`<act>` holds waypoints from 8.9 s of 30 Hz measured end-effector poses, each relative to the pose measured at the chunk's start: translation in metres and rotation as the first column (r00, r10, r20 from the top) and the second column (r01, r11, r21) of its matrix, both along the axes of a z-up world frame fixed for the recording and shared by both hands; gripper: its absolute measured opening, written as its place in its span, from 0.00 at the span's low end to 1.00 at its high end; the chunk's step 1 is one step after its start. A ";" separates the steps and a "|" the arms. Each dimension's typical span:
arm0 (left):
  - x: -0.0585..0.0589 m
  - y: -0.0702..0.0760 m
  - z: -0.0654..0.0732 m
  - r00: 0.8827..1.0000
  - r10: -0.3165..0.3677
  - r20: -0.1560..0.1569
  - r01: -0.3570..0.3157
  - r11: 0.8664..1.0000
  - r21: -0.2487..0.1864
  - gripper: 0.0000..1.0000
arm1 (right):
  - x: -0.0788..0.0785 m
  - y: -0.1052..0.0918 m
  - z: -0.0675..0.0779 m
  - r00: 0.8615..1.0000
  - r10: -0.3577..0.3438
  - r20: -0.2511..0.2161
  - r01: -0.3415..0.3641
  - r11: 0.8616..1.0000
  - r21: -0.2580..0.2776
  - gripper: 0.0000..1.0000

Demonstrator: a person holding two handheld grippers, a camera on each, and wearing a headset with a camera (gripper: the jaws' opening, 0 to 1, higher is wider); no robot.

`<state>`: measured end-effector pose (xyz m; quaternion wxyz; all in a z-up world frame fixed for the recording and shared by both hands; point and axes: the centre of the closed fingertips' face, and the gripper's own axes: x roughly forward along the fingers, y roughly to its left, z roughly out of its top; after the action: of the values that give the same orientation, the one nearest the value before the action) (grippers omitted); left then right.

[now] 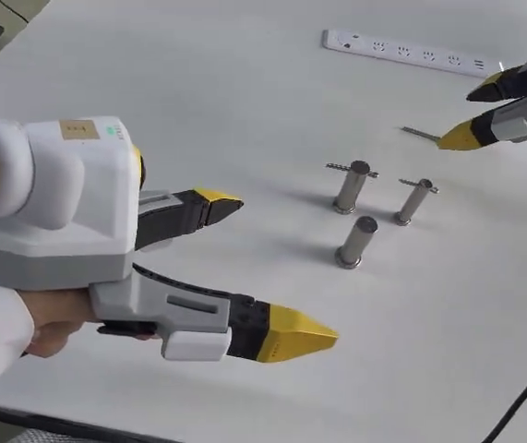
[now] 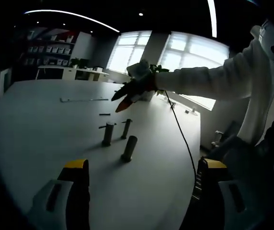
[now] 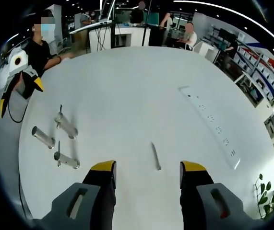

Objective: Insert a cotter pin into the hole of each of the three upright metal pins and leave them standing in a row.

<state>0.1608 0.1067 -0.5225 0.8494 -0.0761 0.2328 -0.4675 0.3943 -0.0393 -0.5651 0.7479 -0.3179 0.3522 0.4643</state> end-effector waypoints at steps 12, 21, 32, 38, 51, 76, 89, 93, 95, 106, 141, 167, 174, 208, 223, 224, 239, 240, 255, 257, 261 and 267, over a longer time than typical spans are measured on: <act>-0.004 -0.006 0.001 1.000 -0.009 -0.008 0.009 1.000 -0.010 0.98 | -0.002 0.015 -0.025 0.996 0.067 -0.051 -0.072 0.992 -0.106 0.27; -0.008 -0.011 -0.003 1.000 -0.024 -0.020 0.024 1.000 -0.013 0.97 | 0.005 0.006 -0.034 0.994 0.072 -0.087 -0.088 0.977 -0.196 0.23; -0.008 -0.013 -0.004 0.999 -0.027 -0.033 0.026 0.999 -0.025 0.94 | 0.013 0.003 -0.044 0.983 0.083 -0.163 -0.116 0.973 -0.201 0.10; -0.008 -0.013 -0.004 0.999 -0.027 -0.024 0.027 0.999 -0.025 0.92 | 0.012 0.004 -0.047 0.980 0.083 -0.180 -0.118 0.973 -0.198 0.03; -0.003 -0.009 -0.001 1.000 -0.006 0.004 0.006 1.000 -0.025 0.85 | 0.028 0.002 -0.053 0.988 0.091 -0.123 -0.119 0.963 -0.243 0.00; 0.002 -0.007 0.010 0.999 0.015 0.045 -0.015 1.000 -0.014 0.96 | 0.008 -0.013 0.011 0.988 0.143 0.051 -0.128 0.965 -0.228 0.00; 0.005 0.004 0.020 0.998 0.045 0.040 -0.043 0.998 -0.039 0.90 | -0.026 -0.016 0.054 0.968 0.171 0.183 -0.140 0.976 -0.166 0.00; 0.008 0.006 0.027 0.997 0.069 0.035 -0.066 0.995 -0.076 0.86 | -0.043 -0.008 0.066 0.958 0.182 0.222 -0.153 0.978 -0.140 0.00; 0.010 0.007 0.029 0.997 0.073 0.036 -0.070 0.994 -0.082 0.86 | -0.046 -0.004 0.070 0.951 0.184 0.248 -0.158 0.980 -0.121 0.00; 0.033 0.007 0.040 0.991 0.136 -0.018 -0.137 0.976 -0.167 0.85 | -0.092 0.020 0.089 0.920 0.191 0.343 -0.192 0.981 -0.030 0.00; 0.046 -0.051 0.035 0.984 0.042 -0.174 -0.073 0.981 -0.181 0.38 | -0.190 0.068 0.070 0.896 0.219 0.386 -0.270 0.959 0.083 0.00; 0.041 -0.063 0.028 0.963 0.035 -0.267 -0.089 0.977 -0.195 0.07 | -0.201 0.077 0.068 0.872 0.262 0.414 -0.308 0.950 0.049 0.00; 0.039 -0.063 0.028 0.957 0.021 -0.290 -0.084 0.975 -0.207 0.04 | -0.203 0.080 0.067 0.866 0.279 0.415 -0.322 0.946 0.038 0.00; 0.035 -0.061 0.029 0.939 0.025 -0.342 -0.103 0.972 -0.213 0.00 | -0.209 0.085 0.070 0.848 0.319 0.422 -0.367 0.930 0.034 0.00; 0.032 -0.058 0.030 0.945 0.005 -0.328 -0.078 0.975 -0.208 0.00 | -0.212 0.087 0.068 0.862 0.311 0.400 -0.367 0.927 0.071 0.10; 0.032 -0.058 0.031 0.947 0.005 -0.320 -0.075 0.976 -0.204 0.00 | -0.212 0.085 0.066 0.869 0.306 0.388 -0.358 0.931 0.067 0.13; 0.010 -0.056 0.055 0.980 -0.196 0.026 0.198 0.975 -0.103 0.00 | -0.234 0.081 0.070 0.980 0.197 0.023 -0.184 0.864 0.468 0.26; 0.006 -0.056 0.055 0.971 -0.231 0.055 0.235 0.969 -0.074 0.00 | -0.239 0.082 0.069 0.979 0.201 -0.026 -0.163 0.854 0.494 0.26; -0.014 -0.053 0.052 0.932 -0.342 0.123 0.348 0.937 -0.031 0.00 | -0.260 0.093 0.068 0.947 0.307 -0.098 -0.210 0.819 0.534 0.00; -0.016 -0.053 0.051 0.922 -0.362 0.141 0.367 0.930 -0.016 0.00 | -0.263 0.094 0.068 0.942 0.321 -0.100 -0.223 0.819 0.529 0.00; -0.023 -0.055 0.048 0.890 -0.416 0.187 0.420 0.907 0.024 0.00 | -0.271 0.092 0.065 0.926 0.362 -0.105 -0.266 0.825 0.498 0.00; -0.027 -0.060 0.039 0.865 -0.466 0.185 0.460 0.884 0.078 0.01 | -0.276 0.086 0.062 0.915 0.388 -0.110 -0.301 0.839 0.453 0.00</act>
<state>0.1339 0.0469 -0.4837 0.7323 0.0422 0.1657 -0.6592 0.1184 0.0467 -0.5033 0.6639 -0.1574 0.2512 0.6865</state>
